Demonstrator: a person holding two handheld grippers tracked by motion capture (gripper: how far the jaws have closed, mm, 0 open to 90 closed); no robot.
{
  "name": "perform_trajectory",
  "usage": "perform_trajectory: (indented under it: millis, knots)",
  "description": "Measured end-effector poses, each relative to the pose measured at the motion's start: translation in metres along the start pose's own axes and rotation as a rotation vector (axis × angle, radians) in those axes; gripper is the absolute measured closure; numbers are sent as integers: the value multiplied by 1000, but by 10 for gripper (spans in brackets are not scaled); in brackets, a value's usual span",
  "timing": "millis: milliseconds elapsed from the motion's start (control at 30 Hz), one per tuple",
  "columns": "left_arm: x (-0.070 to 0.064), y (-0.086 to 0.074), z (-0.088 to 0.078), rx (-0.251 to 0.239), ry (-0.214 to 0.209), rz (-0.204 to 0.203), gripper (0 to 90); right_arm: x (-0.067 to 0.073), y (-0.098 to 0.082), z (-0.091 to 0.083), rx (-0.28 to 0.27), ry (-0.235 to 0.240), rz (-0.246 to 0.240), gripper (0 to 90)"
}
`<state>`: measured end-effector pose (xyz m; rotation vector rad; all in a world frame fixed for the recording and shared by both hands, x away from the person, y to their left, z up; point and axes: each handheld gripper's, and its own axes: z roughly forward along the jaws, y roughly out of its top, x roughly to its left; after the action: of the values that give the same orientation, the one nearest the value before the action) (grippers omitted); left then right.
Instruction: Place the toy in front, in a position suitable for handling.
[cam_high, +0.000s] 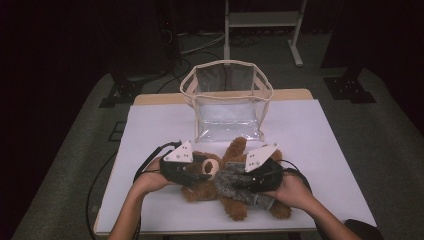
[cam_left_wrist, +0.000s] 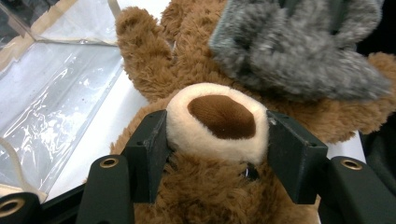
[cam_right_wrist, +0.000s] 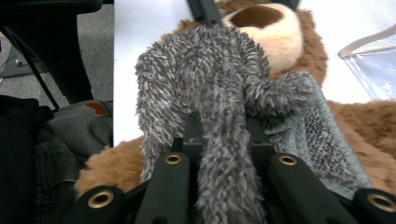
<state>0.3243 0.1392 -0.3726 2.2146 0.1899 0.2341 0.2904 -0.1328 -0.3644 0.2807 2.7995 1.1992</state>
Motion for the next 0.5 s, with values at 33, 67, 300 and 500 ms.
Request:
perform_trajectory:
  millis: [33,67,300,500]
  knots:
    - [0,0,0,0,2,-6,414,2,1,2,8,7,-9,754]
    - [0,0,0,0,3,-6,415,4,1,5,13,14,-19,754]
    - [-1,-4,0,-5,-19,-9,412,17,-7,9,49,61,-40,754]
    - [-3,-3,0,2,-22,-1,410,9,-7,-23,-13,-22,-10,755]
